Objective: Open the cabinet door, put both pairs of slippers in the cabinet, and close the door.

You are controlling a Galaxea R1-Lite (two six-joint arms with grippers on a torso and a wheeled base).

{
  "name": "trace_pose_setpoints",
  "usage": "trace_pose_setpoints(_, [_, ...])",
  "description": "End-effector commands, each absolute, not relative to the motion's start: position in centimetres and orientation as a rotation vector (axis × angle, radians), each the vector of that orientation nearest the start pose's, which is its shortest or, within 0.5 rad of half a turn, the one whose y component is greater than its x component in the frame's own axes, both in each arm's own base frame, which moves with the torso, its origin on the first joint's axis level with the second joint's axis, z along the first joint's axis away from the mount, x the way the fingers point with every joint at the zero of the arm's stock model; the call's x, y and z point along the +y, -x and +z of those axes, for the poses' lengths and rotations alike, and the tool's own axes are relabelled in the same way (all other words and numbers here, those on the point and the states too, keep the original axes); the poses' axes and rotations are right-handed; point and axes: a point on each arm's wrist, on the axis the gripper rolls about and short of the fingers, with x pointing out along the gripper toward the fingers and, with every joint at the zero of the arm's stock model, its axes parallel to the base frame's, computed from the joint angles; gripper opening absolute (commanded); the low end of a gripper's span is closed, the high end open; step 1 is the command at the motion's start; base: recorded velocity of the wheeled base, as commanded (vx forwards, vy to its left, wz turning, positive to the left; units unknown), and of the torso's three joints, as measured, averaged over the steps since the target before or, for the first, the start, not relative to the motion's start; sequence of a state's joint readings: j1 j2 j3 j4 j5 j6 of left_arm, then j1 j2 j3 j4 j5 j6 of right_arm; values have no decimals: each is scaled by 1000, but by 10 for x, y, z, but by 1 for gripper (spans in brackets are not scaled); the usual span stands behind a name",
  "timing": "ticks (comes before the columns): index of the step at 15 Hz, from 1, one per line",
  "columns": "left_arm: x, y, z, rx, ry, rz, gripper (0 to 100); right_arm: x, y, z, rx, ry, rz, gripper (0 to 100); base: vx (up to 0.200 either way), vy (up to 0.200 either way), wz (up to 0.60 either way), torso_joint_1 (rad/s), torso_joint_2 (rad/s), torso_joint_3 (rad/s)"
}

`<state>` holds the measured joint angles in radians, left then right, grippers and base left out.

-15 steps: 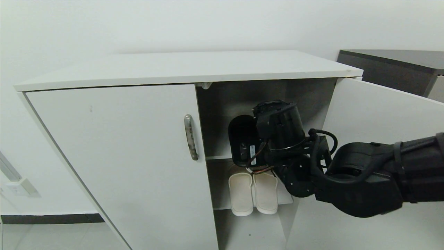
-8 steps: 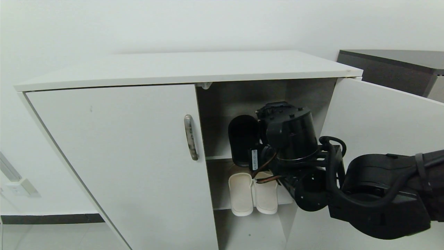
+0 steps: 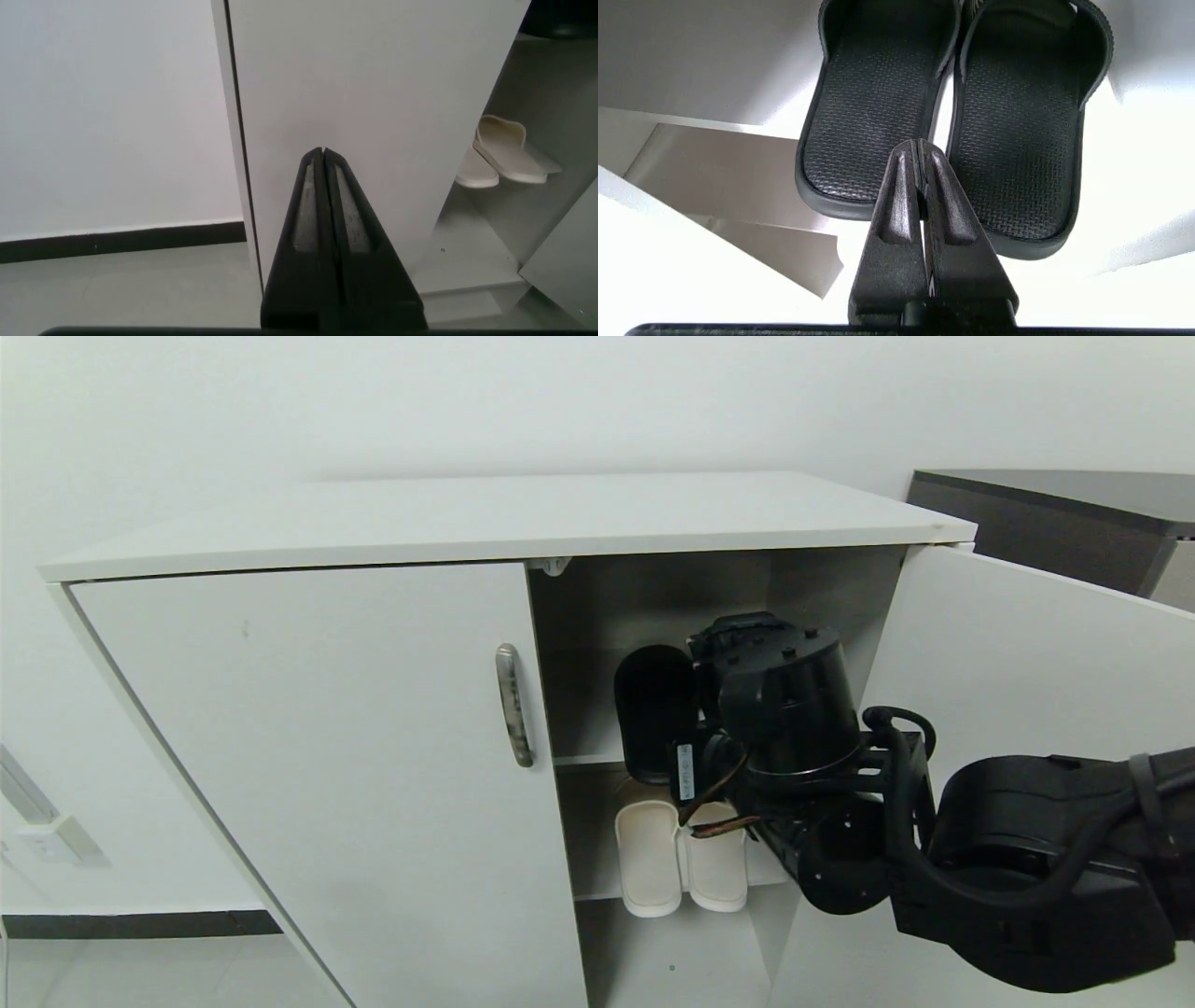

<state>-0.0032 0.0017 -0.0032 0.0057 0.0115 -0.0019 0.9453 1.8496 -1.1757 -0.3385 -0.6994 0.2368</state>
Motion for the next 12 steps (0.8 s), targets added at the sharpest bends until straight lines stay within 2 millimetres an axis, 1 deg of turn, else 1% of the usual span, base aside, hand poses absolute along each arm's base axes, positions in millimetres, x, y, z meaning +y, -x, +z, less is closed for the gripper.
trace_pose_setpoints(1, [0, 23, 76, 6, 1, 9, 0, 284, -222, 203, 262, 18, 214, 0, 0, 0, 0, 0, 0, 0])
trace_pose_setpoints(2, [0, 23, 76, 6, 3, 9, 0, 284, -222, 202, 263, 20, 216, 0, 0, 0, 0, 0, 0, 0])
trace_pose_setpoints(12, [0, 23, 76, 6, 3, 9, 0, 287, -222, 198, 267, 30, 207, 0, -200, 0, 0, 3, 2, 2])
